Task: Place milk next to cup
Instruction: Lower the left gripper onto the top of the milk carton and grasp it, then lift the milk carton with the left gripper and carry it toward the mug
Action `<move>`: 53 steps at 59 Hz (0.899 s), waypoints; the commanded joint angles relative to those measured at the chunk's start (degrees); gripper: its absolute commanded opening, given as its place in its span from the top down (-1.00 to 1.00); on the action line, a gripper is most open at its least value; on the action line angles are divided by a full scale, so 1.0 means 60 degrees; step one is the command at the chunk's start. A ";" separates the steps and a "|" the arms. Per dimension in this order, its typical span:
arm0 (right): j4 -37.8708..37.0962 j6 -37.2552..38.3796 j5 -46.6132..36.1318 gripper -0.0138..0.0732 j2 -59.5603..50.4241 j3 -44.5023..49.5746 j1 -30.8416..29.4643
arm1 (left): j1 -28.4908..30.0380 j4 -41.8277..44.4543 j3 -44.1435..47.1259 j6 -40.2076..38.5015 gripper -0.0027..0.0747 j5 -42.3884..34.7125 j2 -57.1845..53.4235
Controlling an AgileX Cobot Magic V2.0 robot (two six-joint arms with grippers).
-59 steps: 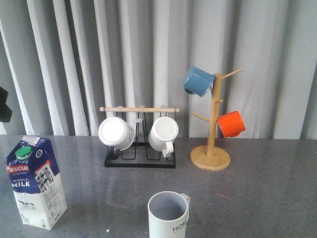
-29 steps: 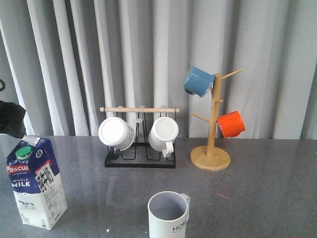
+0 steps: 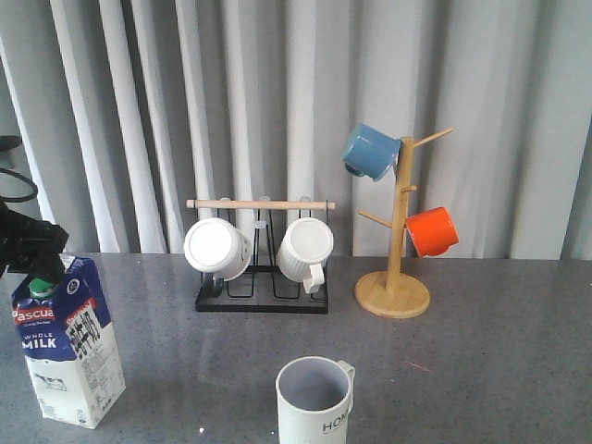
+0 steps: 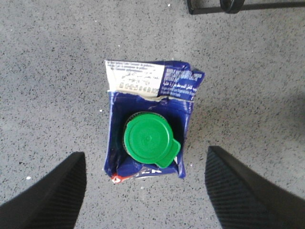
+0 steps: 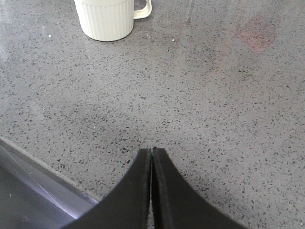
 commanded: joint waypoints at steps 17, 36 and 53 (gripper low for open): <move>0.0038 -0.0044 -0.0616 0.69 0.0034 -0.0236 -0.0045 | -0.0026 -0.0178 -0.0247 0.0267 -0.39 -0.0179 0.0313; 0.0038 -0.0044 -0.0624 0.69 0.0034 -0.0236 -0.0045 | -0.0026 -0.0170 -0.0256 0.0301 -0.35 -0.0182 0.0894; 0.0038 -0.0044 -0.0633 0.69 0.0034 -0.0236 -0.0045 | -0.0026 -0.0191 -0.0256 0.0314 0.06 -0.0182 0.0942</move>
